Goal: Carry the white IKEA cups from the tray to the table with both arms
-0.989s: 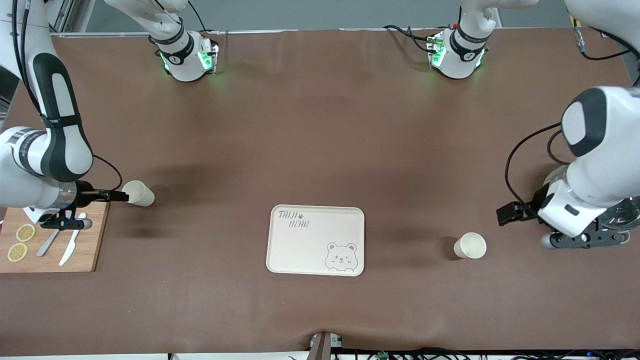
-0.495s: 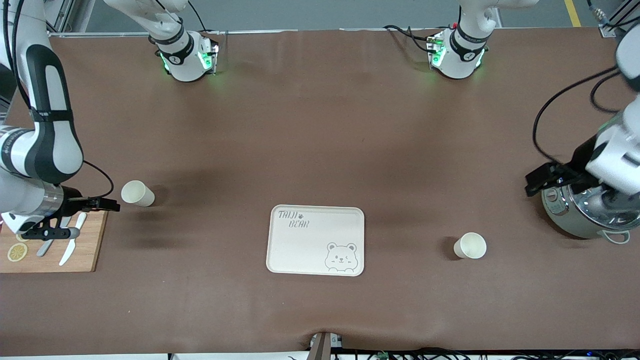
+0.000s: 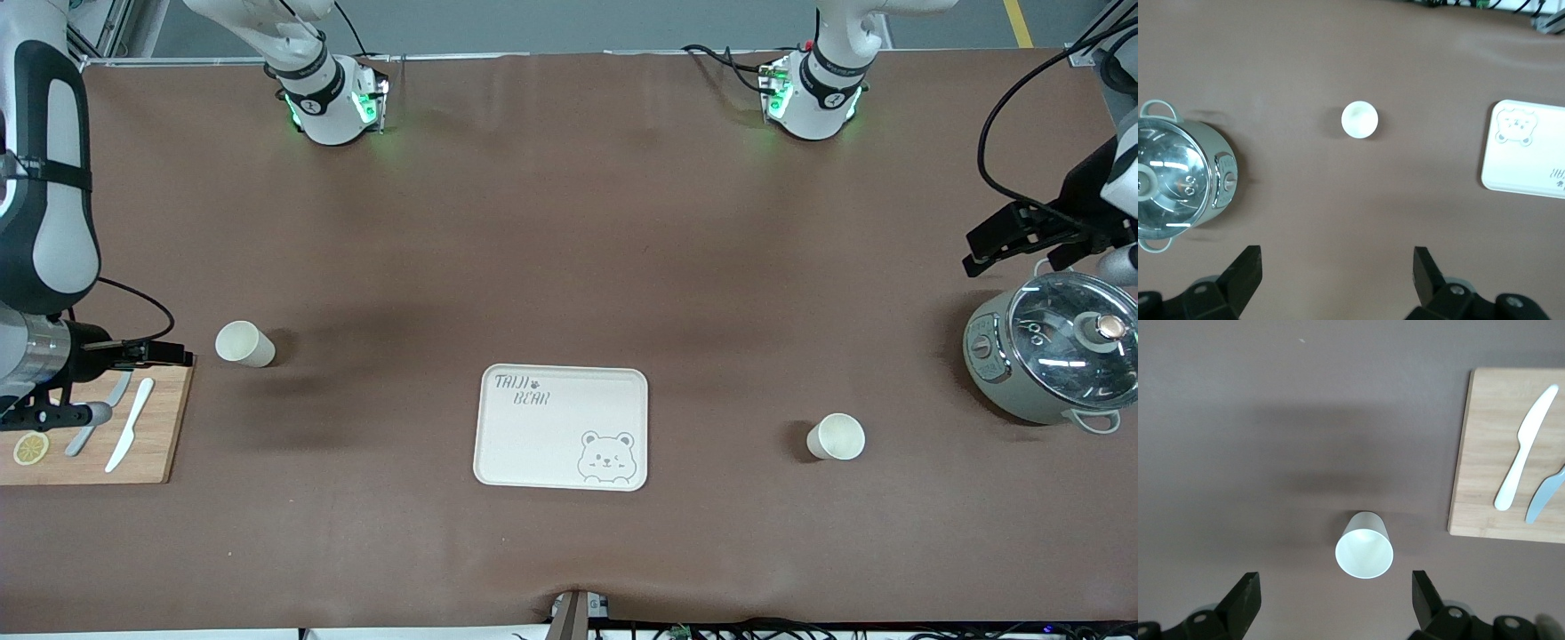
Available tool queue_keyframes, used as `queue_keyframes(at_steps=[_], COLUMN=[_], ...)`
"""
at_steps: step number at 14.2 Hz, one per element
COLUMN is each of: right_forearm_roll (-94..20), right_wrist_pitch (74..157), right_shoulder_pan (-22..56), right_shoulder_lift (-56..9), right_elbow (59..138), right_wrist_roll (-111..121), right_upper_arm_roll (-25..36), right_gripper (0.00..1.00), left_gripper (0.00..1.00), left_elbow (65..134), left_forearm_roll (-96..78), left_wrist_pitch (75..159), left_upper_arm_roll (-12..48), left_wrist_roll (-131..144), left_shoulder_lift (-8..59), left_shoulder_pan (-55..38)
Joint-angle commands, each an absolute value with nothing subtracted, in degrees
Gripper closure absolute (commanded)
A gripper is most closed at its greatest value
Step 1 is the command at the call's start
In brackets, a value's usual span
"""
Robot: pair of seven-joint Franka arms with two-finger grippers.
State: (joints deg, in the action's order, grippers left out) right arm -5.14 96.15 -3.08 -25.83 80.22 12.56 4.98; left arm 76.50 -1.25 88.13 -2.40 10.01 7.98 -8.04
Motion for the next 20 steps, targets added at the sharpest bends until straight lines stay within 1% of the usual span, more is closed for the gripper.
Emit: queue_keyframes(at_steps=[1, 4, 5, 9, 10, 12, 18, 20], right_forearm_roll=[-3.0, -2.8, -2.8, -3.1, -2.9, -2.9, -2.5, -2.5], right_wrist_pitch=[91.4, 85.3, 84.7, 84.6, 84.1, 82.6, 81.5, 82.5], right_shoulder_pan=[-1.9, -0.8, -0.7, 1.4, 1.9, 1.8, 2.0, 1.8], right_shoulder_lift=[-26.1, -25.8, -25.6, -21.5, -20.0, -18.9, -13.0, -9.1], right_elbow=[74.7, 69.9, 69.1, 69.2, 69.7, 69.7, 74.4, 79.4], right_wrist_roll=[12.6, 12.7, 12.6, 12.2, 12.2, 12.2, 9.9, 6.4], right_upper_arm_roll=[4.8, 5.0, 5.0, 4.8, 4.9, 5.0, 5.1, 5.0], right_gripper=[0.0, 0.0, 0.0, 0.0, 0.0, 0.0, 0.0, 0.0], left_gripper=[0.0, 0.0, 0.0, 0.0, 0.0, 0.0, 0.0, 0.0], left_elbow=[78.1, 78.0, 78.0, 77.8, 77.7, 77.6, 77.7, 77.7], left_forearm_roll=[-1.9, -1.8, -1.5, -1.3, -1.8, -1.5, -1.7, -1.7], left_wrist_pitch=[88.2, 88.1, 88.1, 88.2, 88.2, 88.2, 88.2, 88.2], left_upper_arm_roll=[-2.3, -2.3, -2.3, -1.3, -1.3, -1.4, -1.4, -1.4], left_wrist_roll=[10.7, 9.9, 9.6, 8.6, 8.6, 8.6, 8.5, 8.5], left_shoulder_lift=[6.9, 7.1, 7.1, 7.2, 7.3, 7.3, 7.4, 7.4], left_shoulder_pan=[-7.8, -8.2, -8.3, -8.4, -8.3, -8.2, -7.8, -7.8])
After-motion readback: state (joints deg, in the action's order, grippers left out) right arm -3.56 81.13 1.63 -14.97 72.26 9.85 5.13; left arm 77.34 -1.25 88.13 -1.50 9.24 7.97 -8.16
